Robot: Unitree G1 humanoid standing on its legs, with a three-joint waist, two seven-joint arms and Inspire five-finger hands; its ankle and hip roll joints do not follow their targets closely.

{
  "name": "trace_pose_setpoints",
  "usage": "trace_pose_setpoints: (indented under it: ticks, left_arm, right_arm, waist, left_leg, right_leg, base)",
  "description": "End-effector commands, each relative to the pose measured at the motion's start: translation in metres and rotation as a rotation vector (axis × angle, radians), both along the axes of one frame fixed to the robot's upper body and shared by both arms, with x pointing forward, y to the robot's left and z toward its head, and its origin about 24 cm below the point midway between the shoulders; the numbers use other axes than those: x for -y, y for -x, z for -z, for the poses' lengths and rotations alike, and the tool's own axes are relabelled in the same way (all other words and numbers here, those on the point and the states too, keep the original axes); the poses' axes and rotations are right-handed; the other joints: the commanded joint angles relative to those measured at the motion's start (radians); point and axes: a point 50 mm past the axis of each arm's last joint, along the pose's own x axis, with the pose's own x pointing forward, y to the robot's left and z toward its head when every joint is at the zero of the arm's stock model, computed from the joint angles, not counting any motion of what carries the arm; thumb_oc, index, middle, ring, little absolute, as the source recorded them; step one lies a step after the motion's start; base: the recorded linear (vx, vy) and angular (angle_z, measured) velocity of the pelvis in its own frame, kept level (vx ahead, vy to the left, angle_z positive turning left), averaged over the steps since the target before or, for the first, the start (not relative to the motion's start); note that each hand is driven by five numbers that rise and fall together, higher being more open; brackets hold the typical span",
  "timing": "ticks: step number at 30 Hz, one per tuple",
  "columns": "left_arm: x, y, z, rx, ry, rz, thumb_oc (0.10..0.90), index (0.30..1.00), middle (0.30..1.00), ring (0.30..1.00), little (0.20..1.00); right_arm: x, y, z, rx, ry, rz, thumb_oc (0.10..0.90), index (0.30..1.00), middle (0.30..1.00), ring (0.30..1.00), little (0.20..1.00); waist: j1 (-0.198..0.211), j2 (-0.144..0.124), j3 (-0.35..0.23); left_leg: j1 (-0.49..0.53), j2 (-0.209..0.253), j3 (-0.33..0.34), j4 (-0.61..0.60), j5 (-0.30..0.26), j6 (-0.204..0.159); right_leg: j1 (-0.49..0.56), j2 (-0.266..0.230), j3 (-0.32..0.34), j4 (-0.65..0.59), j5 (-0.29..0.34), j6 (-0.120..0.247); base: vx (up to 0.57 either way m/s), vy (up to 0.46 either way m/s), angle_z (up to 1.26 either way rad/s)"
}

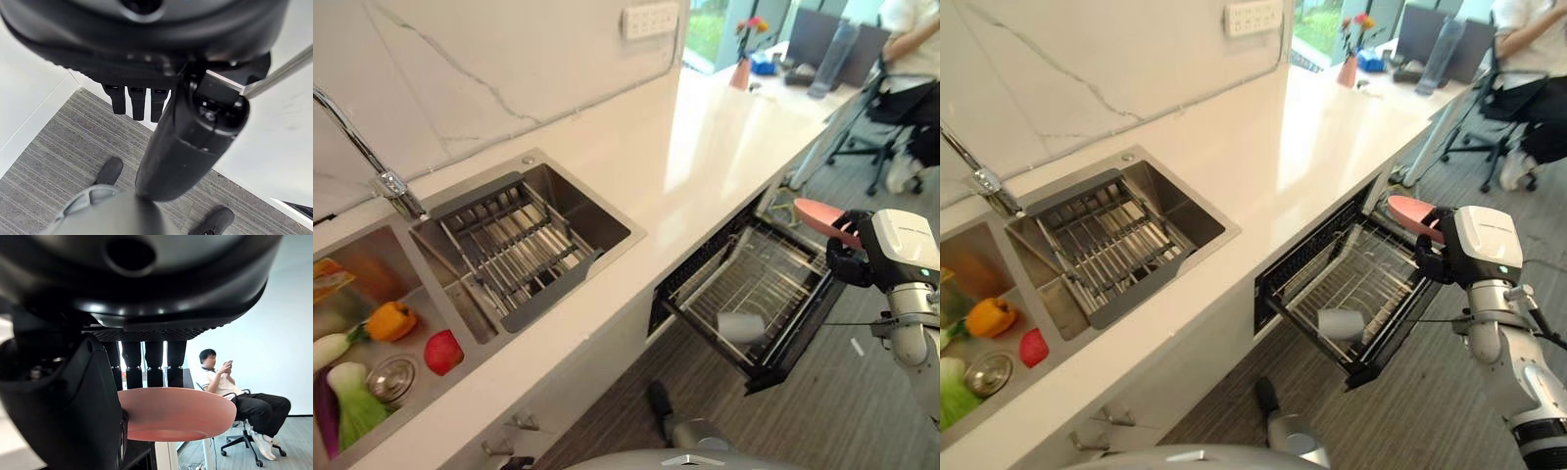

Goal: Place the dishes in the dishwasher.

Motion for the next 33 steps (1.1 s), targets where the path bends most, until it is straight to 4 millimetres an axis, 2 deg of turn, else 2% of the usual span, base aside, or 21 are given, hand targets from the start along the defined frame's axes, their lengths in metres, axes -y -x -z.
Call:
trace_pose_setpoints:
  ticks: [1, 2, 3, 5, 7, 9, 10, 17, 18, 19, 26, 27, 29, 33]
  left_arm:
    - [0.004, -0.036, -0.007, 0.114, 0.012, 0.103, 0.800, 0.900, 0.900, 0.900, 0.900]
    - [0.004, -0.035, -0.006, 0.108, 0.010, 0.105, 0.800, 0.900, 0.900, 0.900, 0.900]
    - [0.004, -0.035, -0.006, 0.108, 0.009, 0.105, 0.800, 0.900, 0.900, 0.900, 0.900]
    - [0.001, -0.030, -0.006, 0.090, -0.002, 0.112, 0.800, 0.900, 0.900, 0.900, 0.900]
    - [0.000, -0.029, -0.005, 0.085, -0.005, 0.111, 0.800, 0.900, 0.900, 0.900, 0.900]
    - [-0.002, -0.030, -0.006, 0.085, -0.016, 0.114, 0.800, 0.900, 0.900, 0.900, 0.900]
    - [-0.003, -0.031, -0.006, 0.086, -0.016, 0.111, 0.800, 0.900, 0.900, 0.900, 0.900]
    - [-0.005, -0.042, -0.009, 0.118, -0.032, 0.121, 0.800, 0.900, 0.900, 0.900, 0.900]
    - [-0.004, -0.047, -0.010, 0.131, -0.037, 0.130, 0.800, 0.900, 0.900, 0.900, 0.900]
    - [-0.004, -0.048, -0.011, 0.135, -0.037, 0.132, 0.800, 0.900, 0.900, 0.900, 0.900]
    - [-0.001, -0.059, -0.013, 0.172, -0.038, 0.128, 0.800, 0.900, 0.900, 0.900, 0.900]
    - [0.001, -0.060, -0.013, 0.172, -0.034, 0.127, 0.800, 0.900, 0.900, 0.900, 0.900]
    - [0.001, -0.060, -0.013, 0.172, -0.034, 0.128, 0.800, 0.900, 0.900, 0.900, 0.900]
    - [0.003, -0.063, -0.013, 0.175, -0.036, 0.115, 0.800, 0.900, 0.900, 0.900, 0.900]
  right_arm:
    - [-0.006, -0.027, -0.060, 0.269, 0.061, -0.045, 0.400, 0.300, 0.300, 0.300, 0.300]
    - [0.002, -0.026, -0.044, 0.205, 0.050, 0.002, 0.400, 0.300, 0.300, 0.300, 0.300]
    - [0.002, -0.027, -0.044, 0.206, 0.050, 0.001, 0.400, 0.300, 0.300, 0.300, 0.300]
    - [0.008, -0.028, -0.031, 0.143, 0.079, 0.033, 0.400, 0.300, 0.300, 0.300, 0.300]
    - [0.009, -0.031, -0.028, 0.127, 0.090, 0.036, 0.400, 0.300, 0.300, 0.300, 0.300]
    - [0.014, -0.034, -0.017, 0.073, 0.110, 0.060, 0.400, 0.300, 0.300, 0.300, 0.300]
    - [0.014, -0.036, -0.017, 0.074, 0.110, 0.057, 0.400, 0.300, 0.300, 0.300, 0.300]
    - [0.036, -0.038, 0.005, -0.020, 0.116, 0.189, 0.400, 0.300, 0.300, 0.300, 0.300]
    - [0.042, -0.038, 0.011, -0.036, 0.090, 0.243, 0.800, 0.900, 0.900, 0.900, 0.900]
    - [0.045, -0.037, 0.016, -0.051, 0.080, 0.268, 0.800, 0.900, 0.900, 0.900, 0.900]
    - [0.050, -0.033, 0.017, -0.011, 0.042, 0.327, 0.800, 0.900, 0.900, 0.900, 0.900]
    - [0.049, -0.029, 0.019, 0.017, 0.006, 0.339, 0.800, 0.900, 0.900, 0.900, 0.900]
    - [0.050, -0.028, 0.019, 0.016, 0.006, 0.339, 0.800, 0.900, 0.900, 0.900, 0.900]
    - [0.045, -0.010, 0.031, 0.104, -0.150, 0.385, 0.800, 0.900, 0.900, 0.900, 0.900]
  waist:
    - [0.011, -0.019, 0.051]
    - [0.017, -0.014, 0.060]
    - [0.015, -0.014, 0.059]
    - [0.027, -0.005, 0.071]
    - [0.027, -0.001, 0.075]
    - [0.037, -0.003, 0.095]
    - [0.032, -0.003, 0.094]
    - [0.054, 0.029, 0.138]
    - [0.060, 0.042, 0.150]
    - [0.061, 0.048, 0.156]
    - [0.065, 0.072, 0.169]
    - [0.064, 0.081, 0.169]
    - [0.064, 0.081, 0.169]
    - [0.055, 0.085, 0.156]
  left_leg:
    - [-0.069, 0.019, -0.082, 0.195, -0.133, 0.085]
    - [-0.086, 0.018, -0.095, 0.195, -0.128, 0.079]
    - [-0.088, 0.018, -0.097, 0.195, -0.127, 0.079]
    - [-0.106, 0.015, -0.116, 0.190, -0.116, 0.070]
    - [-0.113, 0.014, -0.124, 0.187, -0.111, 0.067]
    - [-0.152, 0.011, -0.137, 0.183, -0.060, 0.057]
    - [-0.155, 0.011, -0.139, 0.183, -0.059, 0.057]
    - [-0.235, 0.000, -0.218, 0.182, -0.027, 0.046]
    - [-0.253, -0.006, -0.237, 0.180, -0.019, 0.045]
    - [-0.260, -0.008, -0.244, 0.179, -0.016, 0.045]
    - [-0.286, -0.019, -0.281, 0.173, -0.006, 0.046]
    - [-0.295, -0.020, -0.302, 0.166, 0.000, 0.047]
    - [-0.295, -0.020, -0.303, 0.166, 0.000, 0.047]
    - [-0.288, -0.021, -0.329, 0.141, 0.013, 0.050]
  right_leg:
    - [0.054, -0.109, -0.007, 0.026, -0.084, 0.097]
    - [0.051, -0.118, -0.020, 0.025, -0.085, 0.095]
    - [0.050, -0.119, -0.022, 0.025, -0.085, 0.095]
    - [0.046, -0.131, -0.043, 0.024, -0.085, 0.093]
    - [0.045, -0.135, -0.050, 0.024, -0.085, 0.092]
    - [0.025, -0.146, -0.067, 0.025, -0.062, 0.077]
    - [0.024, -0.147, -0.069, 0.025, -0.062, 0.077]
    - [-0.001, -0.169, -0.108, 0.021, -0.061, 0.060]
    - [-0.008, -0.176, -0.115, 0.021, -0.059, 0.058]
    - [-0.011, -0.178, -0.118, 0.021, -0.060, 0.057]
    - [-0.020, -0.189, -0.128, 0.023, -0.064, 0.054]
    - [-0.015, -0.192, -0.137, 0.023, -0.070, 0.052]
    - [-0.015, -0.192, -0.138, 0.023, -0.070, 0.052]
    - [0.002, -0.191, -0.152, 0.024, -0.081, 0.046]
  base:
    - [-0.03, -0.017, 0.36]
    - [-0.03, -0.017, 0.37]
    - [-0.03, -0.020, 0.37]
    - [-0.01, -0.010, 0.37]
    - [-0.01, -0.020, 0.30]
    - [-0.13, -0.107, 0.24]
    - [-0.11, -0.095, 0.16]
    - [-0.04, -0.038, 0.38]
    - [-0.02, -0.042, 0.51]
    - [-0.02, -0.034, 0.46]
    - [0.00, -0.020, 0.16]
    - [0.01, -0.037, 0.32]
    - [0.01, -0.023, 0.34]
    - [0.01, -0.021, 0.20]
